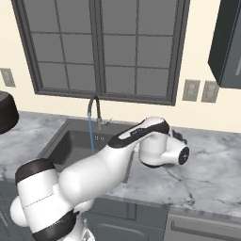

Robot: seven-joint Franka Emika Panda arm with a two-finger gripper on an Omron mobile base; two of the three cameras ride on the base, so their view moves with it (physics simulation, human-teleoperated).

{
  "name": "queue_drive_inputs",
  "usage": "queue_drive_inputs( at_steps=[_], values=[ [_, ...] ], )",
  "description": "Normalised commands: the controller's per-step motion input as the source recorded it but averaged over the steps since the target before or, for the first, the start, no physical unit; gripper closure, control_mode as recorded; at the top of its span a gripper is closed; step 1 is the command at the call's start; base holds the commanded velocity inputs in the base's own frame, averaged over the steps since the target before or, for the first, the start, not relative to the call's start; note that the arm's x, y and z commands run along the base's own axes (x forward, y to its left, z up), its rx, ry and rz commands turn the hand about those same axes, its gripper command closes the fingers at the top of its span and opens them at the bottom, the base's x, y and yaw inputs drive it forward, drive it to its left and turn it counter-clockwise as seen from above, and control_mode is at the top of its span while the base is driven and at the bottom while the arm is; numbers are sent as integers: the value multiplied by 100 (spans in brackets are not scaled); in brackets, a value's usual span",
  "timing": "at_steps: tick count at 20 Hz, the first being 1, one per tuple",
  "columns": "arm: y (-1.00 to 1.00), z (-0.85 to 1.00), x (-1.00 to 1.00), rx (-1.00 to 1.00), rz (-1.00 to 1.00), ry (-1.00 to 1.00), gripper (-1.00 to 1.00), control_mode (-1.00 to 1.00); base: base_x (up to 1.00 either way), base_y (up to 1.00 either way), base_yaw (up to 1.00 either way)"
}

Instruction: Turn on the sink faucet and place the jug under the water for a few seconds to fill it up.

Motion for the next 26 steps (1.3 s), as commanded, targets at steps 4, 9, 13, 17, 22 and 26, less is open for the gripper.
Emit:
queue_drive_inputs(
  at_steps=[4,9,13,17,22,26],
  values=[
    [-55,1,-28,0,8,0,-100,-100,0,0,0],
    [-55,0,-25,0,8,0,-100,-100,0,0,0],
    [-56,0,-3,0,7,0,-100,-100,0,0,0],
    [-56,0,0,0,7,0,-100,-100,0,0,0],
    [-52,0,6,1,4,0,-100,-100,0,0,0],
    [-50,0,17,1,0,0,-100,-100,0,0,0]
  ],
)
